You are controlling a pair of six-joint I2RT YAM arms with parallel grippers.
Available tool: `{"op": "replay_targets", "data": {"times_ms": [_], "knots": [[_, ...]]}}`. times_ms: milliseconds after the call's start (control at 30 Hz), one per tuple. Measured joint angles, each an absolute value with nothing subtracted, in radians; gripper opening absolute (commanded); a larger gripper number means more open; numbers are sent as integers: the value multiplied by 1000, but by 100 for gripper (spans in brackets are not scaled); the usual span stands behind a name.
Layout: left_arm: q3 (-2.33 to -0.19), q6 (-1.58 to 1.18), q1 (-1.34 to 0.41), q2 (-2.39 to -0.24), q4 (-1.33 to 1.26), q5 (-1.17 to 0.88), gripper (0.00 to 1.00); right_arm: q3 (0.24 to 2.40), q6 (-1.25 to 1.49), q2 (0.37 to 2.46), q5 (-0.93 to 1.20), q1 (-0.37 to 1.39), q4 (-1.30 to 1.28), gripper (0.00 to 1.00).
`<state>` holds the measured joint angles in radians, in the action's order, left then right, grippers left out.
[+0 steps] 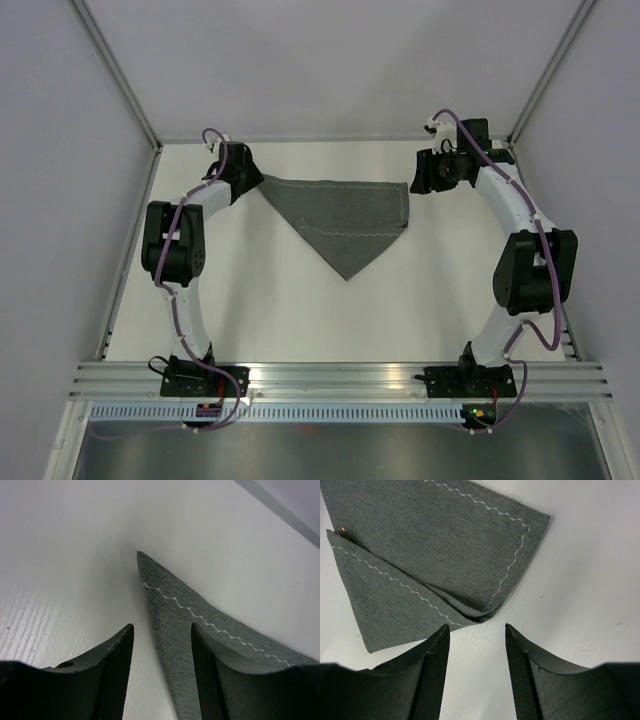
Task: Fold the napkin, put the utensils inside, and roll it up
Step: Fold the napkin
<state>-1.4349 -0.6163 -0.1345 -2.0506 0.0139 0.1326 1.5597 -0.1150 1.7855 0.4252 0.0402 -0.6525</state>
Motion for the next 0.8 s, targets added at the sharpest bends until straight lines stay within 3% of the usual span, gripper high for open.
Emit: {"op": "replay_targets", "data": {"times_ms": [533, 800], "knots": [[-1602, -697, -108, -2231, 80, 120, 54, 1543, -131, 1825, 425, 46, -658, 46], [-1632, -714, -105, -2256, 89, 107, 41, 1542, -132, 1828, 425, 46, -658, 44]]}}
